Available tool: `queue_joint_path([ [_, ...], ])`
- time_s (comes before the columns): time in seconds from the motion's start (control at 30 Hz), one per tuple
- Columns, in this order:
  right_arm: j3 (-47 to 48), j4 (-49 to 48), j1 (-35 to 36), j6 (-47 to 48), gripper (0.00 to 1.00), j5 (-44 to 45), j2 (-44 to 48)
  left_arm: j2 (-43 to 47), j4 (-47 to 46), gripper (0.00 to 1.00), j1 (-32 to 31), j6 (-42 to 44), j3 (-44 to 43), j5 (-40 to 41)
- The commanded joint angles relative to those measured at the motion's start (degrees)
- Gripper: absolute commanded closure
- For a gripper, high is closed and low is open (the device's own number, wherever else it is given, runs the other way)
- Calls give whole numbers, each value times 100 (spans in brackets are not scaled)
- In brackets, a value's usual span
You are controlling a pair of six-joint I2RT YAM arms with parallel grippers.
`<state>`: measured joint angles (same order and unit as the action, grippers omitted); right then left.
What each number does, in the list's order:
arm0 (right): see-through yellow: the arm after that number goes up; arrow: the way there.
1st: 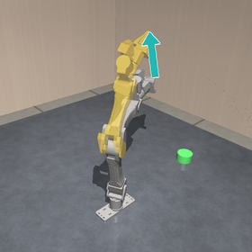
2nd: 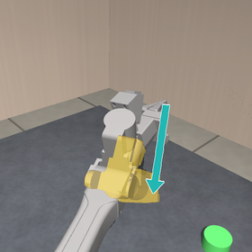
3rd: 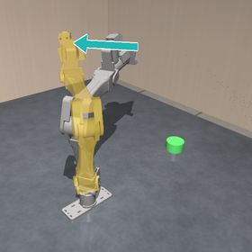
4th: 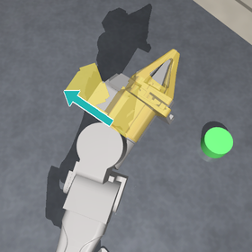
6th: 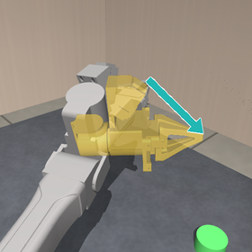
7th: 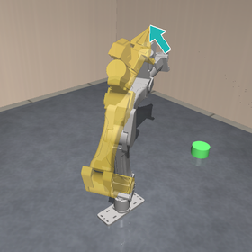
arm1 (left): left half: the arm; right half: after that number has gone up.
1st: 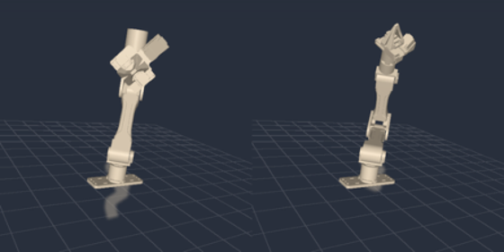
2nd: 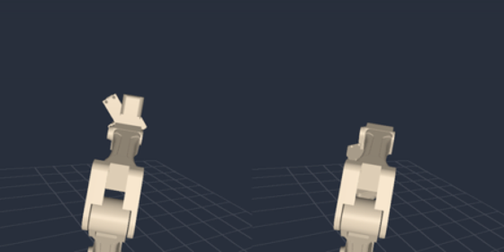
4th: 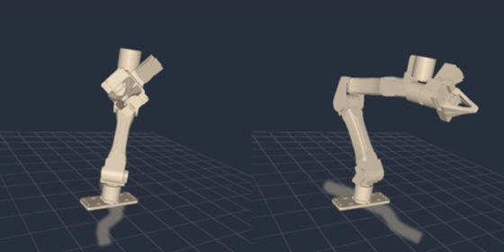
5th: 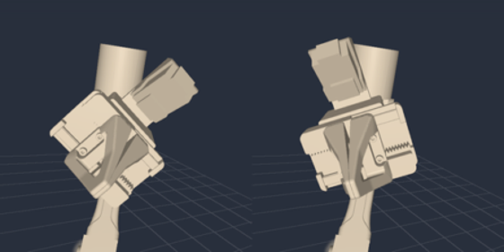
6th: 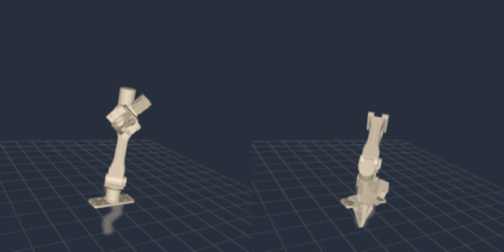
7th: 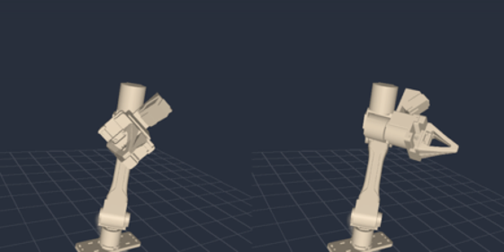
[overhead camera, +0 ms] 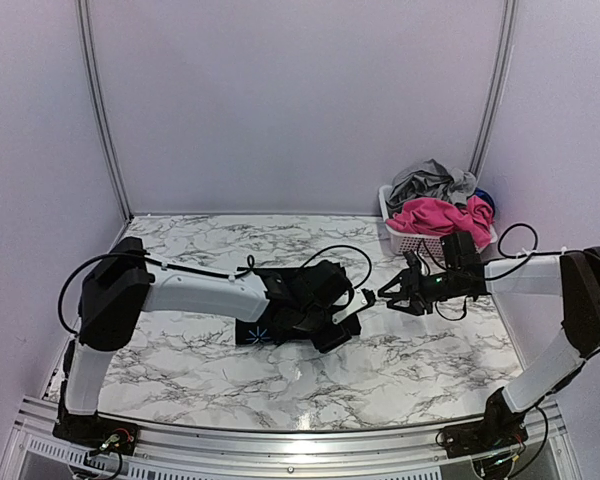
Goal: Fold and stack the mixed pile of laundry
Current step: Pick up the square-folded T-shirt from the center of the board, then pass from the left arm to the right
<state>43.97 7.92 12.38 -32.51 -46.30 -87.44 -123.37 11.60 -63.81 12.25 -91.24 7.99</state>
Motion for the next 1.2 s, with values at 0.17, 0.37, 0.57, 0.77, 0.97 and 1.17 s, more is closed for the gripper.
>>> queue_joint_path([
  [0.17,-241,-63,-87,-302,40,228,187,-1116,196,55,-88,839,-842,-23],
  [0.37,-835,-844,70,-1119,6,265,320,-582,11,100,-59,311,-810,-619],
  [0.57,-1235,-2097,656,-2243,1,371,126,-102,-547,100,-48,-324,-443,-1320],
  [0.77,-1214,-2950,990,-2911,2,330,-500,221,-967,100,-52,-552,-26,-1524],
  [0.97,-1112,-3627,1029,-3357,8,342,-1102,348,-1042,100,-108,-592,89,-1644],
  [1.17,-752,-3849,1047,-3505,32,392,-1601,470,-1042,100,-251,-445,198,-1682],
])
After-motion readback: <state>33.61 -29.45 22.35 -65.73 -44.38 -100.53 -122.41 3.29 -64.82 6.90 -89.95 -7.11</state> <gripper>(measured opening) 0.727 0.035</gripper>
